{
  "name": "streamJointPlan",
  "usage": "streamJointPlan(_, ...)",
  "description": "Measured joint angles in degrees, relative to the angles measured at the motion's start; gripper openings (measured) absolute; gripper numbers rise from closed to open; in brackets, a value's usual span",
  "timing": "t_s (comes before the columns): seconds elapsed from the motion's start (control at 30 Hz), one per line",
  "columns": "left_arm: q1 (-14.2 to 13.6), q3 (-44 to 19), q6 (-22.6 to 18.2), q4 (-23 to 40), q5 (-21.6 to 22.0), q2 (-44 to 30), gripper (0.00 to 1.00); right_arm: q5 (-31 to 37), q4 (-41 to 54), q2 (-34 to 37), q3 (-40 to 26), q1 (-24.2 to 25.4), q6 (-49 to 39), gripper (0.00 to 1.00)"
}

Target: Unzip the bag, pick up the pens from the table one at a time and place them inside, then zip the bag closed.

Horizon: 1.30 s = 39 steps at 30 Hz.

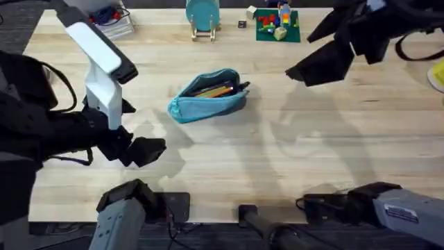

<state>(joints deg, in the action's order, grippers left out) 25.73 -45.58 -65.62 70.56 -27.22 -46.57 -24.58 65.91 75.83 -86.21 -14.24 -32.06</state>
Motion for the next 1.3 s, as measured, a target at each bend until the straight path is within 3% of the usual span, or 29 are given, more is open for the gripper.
streamJointPlan(0.13, 1.21, 0.0, -0.51, 0.18, -0.22, 0.0, 0.993, -2.19, -0.8, 0.0, 0.0, -0.23, 4.15, 0.996)
streamJointPlan(0.3, 1.43, 0.0, -0.85, 0.16, 0.05, 0.0, 0.993, -7.84, -1.32, 0.0, 0.0, -3.75, 18.93, 0.996)
streamJointPlan(0.57, 1.43, 0.0, -0.88, 0.18, 0.11, 0.0, 0.994, -10.44, 0.29, 0.0, 0.0, -7.92, 37.09, 0.996)
streamJointPlan(0.93, 1.43, 0.0, -1.05, 0.18, 0.22, 0.0, 0.992, -10.35, -2.1, 0.0, 0.0, -13.59, 44.7, 0.995)
streamJointPlan(1.3, 1.43, 0.0, -1.05, 0.18, 0.22, 0.0, 0.993, -1.07, -5.76, 0.0, 0.0, -18.2, 52.32, 0.996)
